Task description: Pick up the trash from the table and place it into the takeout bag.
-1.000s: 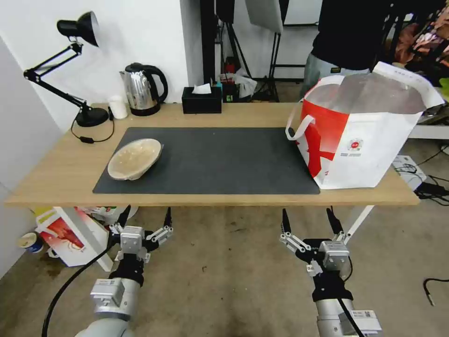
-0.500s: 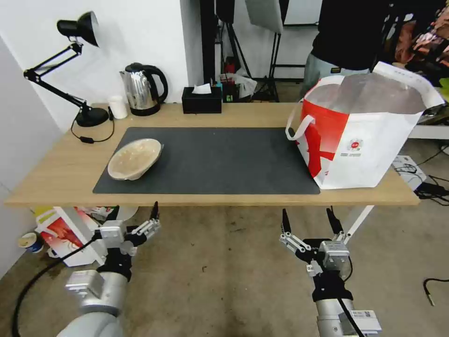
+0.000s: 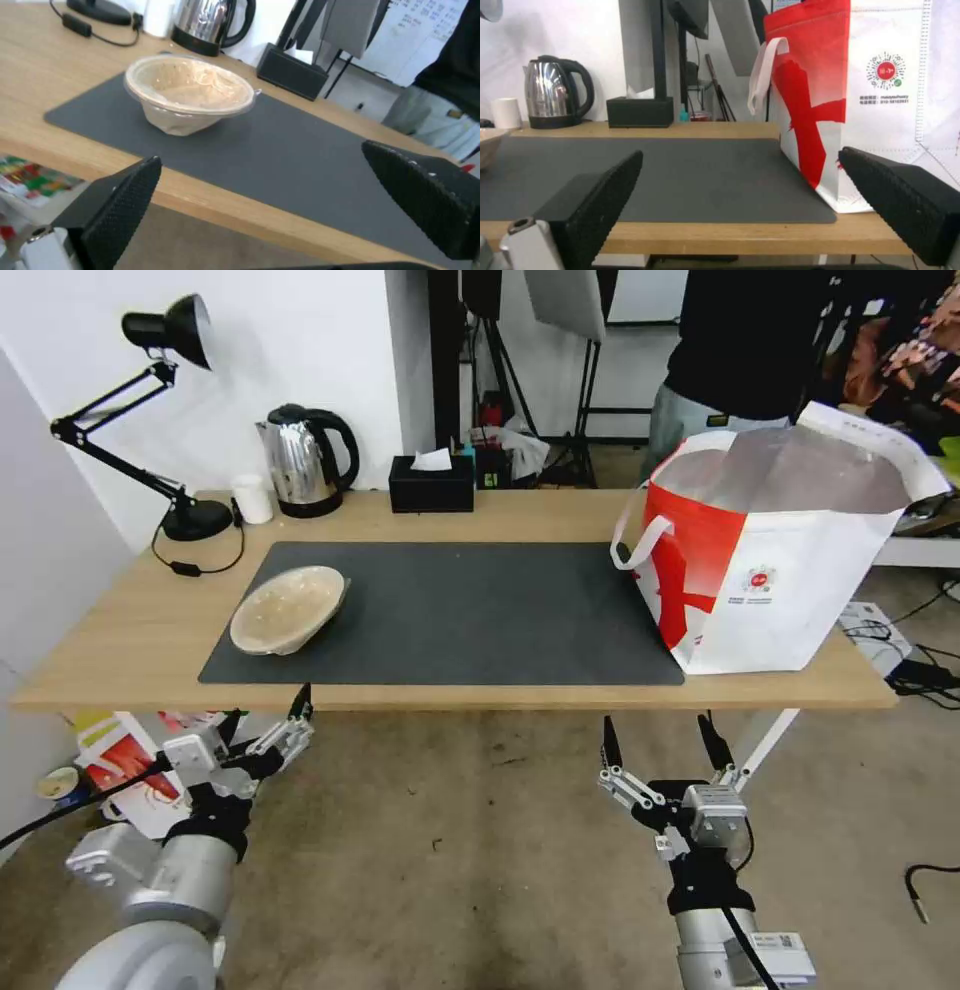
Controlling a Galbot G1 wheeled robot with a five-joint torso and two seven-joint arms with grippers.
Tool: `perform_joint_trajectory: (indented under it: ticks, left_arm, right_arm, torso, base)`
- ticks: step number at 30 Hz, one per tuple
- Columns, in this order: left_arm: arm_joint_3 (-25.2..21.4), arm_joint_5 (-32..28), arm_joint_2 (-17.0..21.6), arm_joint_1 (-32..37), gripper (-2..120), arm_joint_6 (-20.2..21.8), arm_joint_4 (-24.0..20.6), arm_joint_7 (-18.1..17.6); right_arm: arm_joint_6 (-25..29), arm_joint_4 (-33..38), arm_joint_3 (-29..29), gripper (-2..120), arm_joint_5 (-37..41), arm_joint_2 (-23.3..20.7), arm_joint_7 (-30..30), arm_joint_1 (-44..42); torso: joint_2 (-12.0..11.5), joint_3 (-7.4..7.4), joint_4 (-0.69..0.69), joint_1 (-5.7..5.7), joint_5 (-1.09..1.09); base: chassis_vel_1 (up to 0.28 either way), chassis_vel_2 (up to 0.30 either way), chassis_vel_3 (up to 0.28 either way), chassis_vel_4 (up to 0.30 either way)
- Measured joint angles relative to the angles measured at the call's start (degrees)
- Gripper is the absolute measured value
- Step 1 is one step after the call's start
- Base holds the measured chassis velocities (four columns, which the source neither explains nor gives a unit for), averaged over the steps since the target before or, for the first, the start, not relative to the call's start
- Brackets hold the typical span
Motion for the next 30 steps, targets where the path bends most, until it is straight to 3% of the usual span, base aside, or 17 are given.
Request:
perform_joint_trajectory:
  ticks: [11,19,23,30]
  left_arm:
    - [-4.1,-14.0,0.7,-1.1,100,6.3,-2.4,-1.5]
    - [-4.4,-15.2,0.7,-1.2,100,6.7,-2.5,-1.8]
    - [-6.5,-21.7,1.4,-2.2,100,6.6,-2.6,-3.2]
    - [-8.5,-27.7,2.0,-3.0,100,6.3,-2.7,-4.6]
  right_arm:
    - [0.0,0.0,0.0,100,0.0,0.0,0.0,0.0]
    - [0.0,0.0,0.0,100,0.0,0.0,0.0,0.0]
    - [0.0,0.0,0.0,100,0.0,0.0,0.0,0.0]
    - [0.0,0.0,0.0,100,0.0,0.0,0.0,0.0]
  torso:
    - [0.0,0.0,0.0,0.0,0.01]
    - [0.0,0.0,0.0,0.0,0.0]
    - [0.0,0.0,0.0,0.0,0.0]
    - [0.0,0.0,0.0,0.0,0.0]
  base:
    - [0.0,0.0,0.0,0.0]
    - [0.0,0.0,0.0,0.0]
    - [0.0,0.0,0.0,0.0]
    - [0.0,0.0,0.0,0.0]
